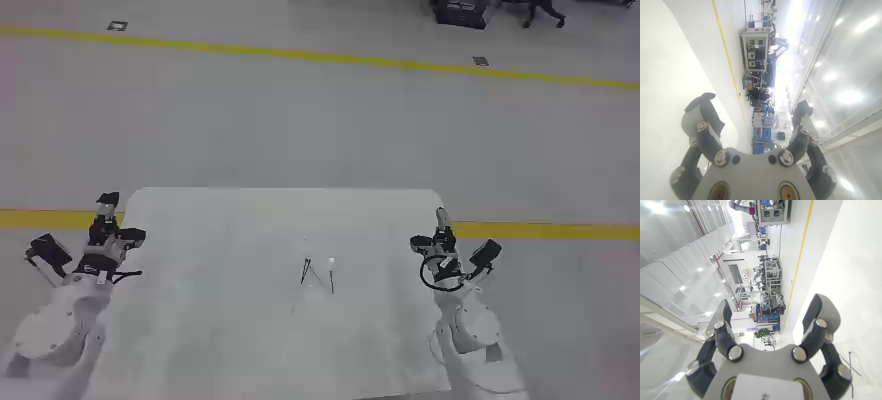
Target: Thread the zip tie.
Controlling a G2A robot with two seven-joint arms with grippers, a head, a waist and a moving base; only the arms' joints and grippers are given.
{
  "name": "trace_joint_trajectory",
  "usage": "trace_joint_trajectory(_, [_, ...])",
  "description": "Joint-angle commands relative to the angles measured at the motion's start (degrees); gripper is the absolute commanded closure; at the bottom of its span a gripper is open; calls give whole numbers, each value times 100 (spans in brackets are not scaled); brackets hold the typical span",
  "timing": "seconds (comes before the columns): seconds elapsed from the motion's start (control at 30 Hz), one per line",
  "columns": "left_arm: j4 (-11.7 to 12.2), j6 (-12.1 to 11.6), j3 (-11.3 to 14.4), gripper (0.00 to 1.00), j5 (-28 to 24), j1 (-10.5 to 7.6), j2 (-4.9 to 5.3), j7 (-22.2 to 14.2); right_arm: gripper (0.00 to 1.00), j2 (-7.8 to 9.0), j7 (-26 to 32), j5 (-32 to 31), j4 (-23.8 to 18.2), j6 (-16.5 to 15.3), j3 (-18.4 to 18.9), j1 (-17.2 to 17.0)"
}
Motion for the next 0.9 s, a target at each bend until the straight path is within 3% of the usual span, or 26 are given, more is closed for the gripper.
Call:
trace_joint_trajectory(0.0, [0,0,0,22,0,0,0,0,0,0,0,0,0,0,0,0])
trace_joint_trajectory(0.03, [0,0,0,0,0,0,0,0,0,0,0,0,0,0,0,0])
trace_joint_trajectory(0.07, [0,0,0,22,0,0,0,0,0,0,0,0,0,0,0,0])
trace_joint_trajectory(0.1, [0,0,0,0,0,0,0,0,0,0,0,0,0,0,0,0])
trace_joint_trajectory(0.13, [0,0,0,0,0,0,0,0,0,0,0,0,0,0,0,0])
trace_joint_trajectory(0.17, [0,0,0,0,0,0,0,0,22,0,0,0,0,0,0,0])
trace_joint_trajectory(0.2, [0,0,0,22,0,0,0,0,0,0,0,0,0,0,0,0])
trace_joint_trajectory(0.23, [0,0,0,0,0,0,0,0,0,0,0,0,0,0,0,0])
trace_joint_trajectory(0.27, [0,0,0,22,0,0,0,0,22,0,0,0,0,0,0,0])
trace_joint_trajectory(0.3, [0,0,0,22,0,0,0,0,22,0,0,0,0,0,0,0])
trace_joint_trajectory(0.33, [-6,-4,7,0,17,-7,0,-9,0,0,0,0,0,0,0,0])
trace_joint_trajectory(0.57, [-140,-33,279,0,605,-222,-4,-318,0,0,0,0,0,0,0,0])
trace_joint_trajectory(0.73, [-174,90,654,0,1488,-407,19,-833,0,0,0,0,0,0,0,0])
trace_joint_trajectory(0.87, [-153,21,756,0,1618,-486,22,-1022,0,0,0,0,0,0,0,0])
